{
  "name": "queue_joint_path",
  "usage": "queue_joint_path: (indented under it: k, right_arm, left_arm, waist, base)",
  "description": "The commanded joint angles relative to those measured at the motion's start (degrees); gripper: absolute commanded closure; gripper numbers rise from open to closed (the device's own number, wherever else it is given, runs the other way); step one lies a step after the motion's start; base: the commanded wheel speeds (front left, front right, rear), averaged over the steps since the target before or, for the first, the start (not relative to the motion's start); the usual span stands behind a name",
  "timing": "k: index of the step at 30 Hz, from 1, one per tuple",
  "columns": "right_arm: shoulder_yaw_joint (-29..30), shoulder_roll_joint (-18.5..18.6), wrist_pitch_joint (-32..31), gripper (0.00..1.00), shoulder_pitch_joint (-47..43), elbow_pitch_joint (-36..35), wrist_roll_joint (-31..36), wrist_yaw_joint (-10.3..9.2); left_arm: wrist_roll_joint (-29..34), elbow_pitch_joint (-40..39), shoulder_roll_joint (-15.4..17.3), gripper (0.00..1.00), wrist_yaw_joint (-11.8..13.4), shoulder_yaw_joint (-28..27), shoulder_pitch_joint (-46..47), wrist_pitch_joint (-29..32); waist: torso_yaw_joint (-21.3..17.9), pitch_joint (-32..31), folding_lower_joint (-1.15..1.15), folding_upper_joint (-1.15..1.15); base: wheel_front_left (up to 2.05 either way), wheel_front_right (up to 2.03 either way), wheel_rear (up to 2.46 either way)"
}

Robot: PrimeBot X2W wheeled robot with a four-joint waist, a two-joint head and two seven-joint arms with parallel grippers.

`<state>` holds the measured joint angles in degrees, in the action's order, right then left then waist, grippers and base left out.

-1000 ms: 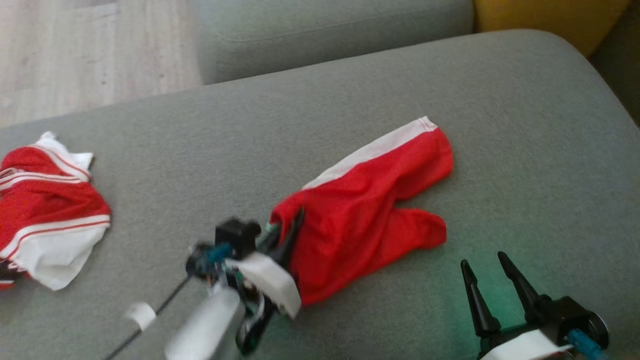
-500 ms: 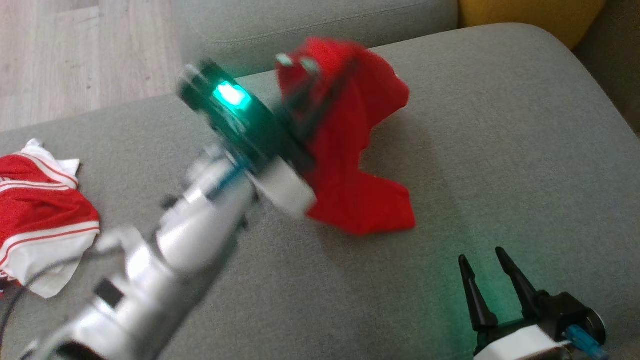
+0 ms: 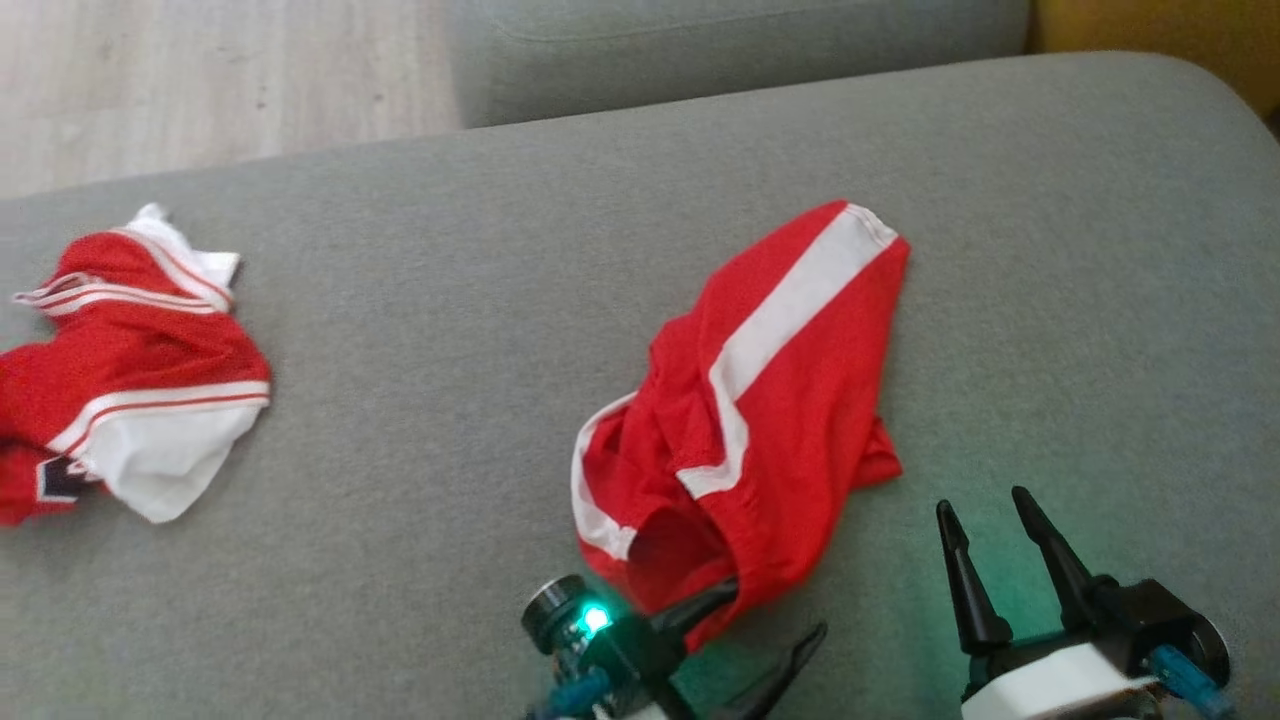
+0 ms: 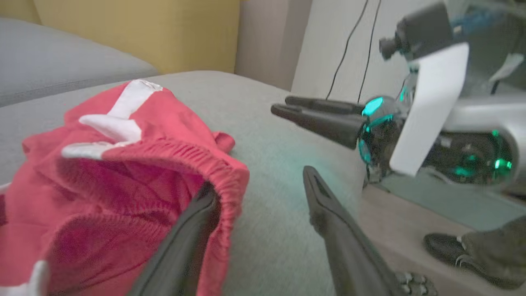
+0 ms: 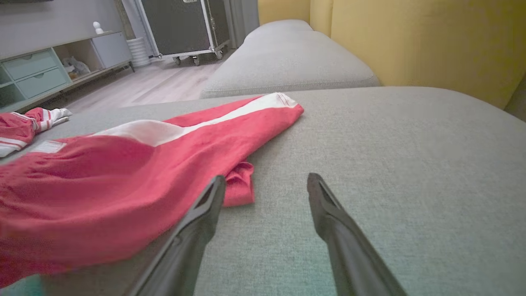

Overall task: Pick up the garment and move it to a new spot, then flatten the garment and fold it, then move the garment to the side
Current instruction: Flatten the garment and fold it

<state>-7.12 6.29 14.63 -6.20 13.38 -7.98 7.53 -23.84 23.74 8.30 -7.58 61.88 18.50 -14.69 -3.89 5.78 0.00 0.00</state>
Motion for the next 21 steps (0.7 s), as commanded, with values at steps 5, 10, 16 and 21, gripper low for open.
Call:
queue_joint_path:
  k: [5,10,16,21]
  right_arm:
    - [-0.95,0.99,0.37,0.00,1.25,-1.42,0.46,-0.04]
    - [-1.46,0.74,0.37,0.00,0.61,-1.22,0.55,-0.04]
    - [-2.29,0.73,0.37,0.00,0.74,-1.17,0.35,-0.04]
    - [-1.64,1.27,0.37,0.00,0.65,-1.28,0.34,-0.04]
  left_arm:
    - [-11.68,-2.20,-2.29,0.00,0.09,-5.87,-0.58,-0.01]
    - [-30.21,-1.77,-3.54,0.00,0.09,-9.88,-2.09,10.10]
    - [-45.61,-3.04,-4.51,0.00,0.09,-15.23,-1.72,15.30]
    - [-48.31,-3.47,-4.67,0.00,0.09,-15.31,-0.26,16.49]
  waist:
    - [2.29,-2.38,0.00,0.00]
    - [2.54,-3.41,0.00,0.00]
    - [1.50,-3.28,0.00,0.00]
    - [1.22,-2.43,0.00,0.00]
  base:
    - [0.00,0.00,0.00]
    - [0.00,0.00,0.00]
    - [0.00,0.00,0.00]
    - [0.00,0.00,0.00]
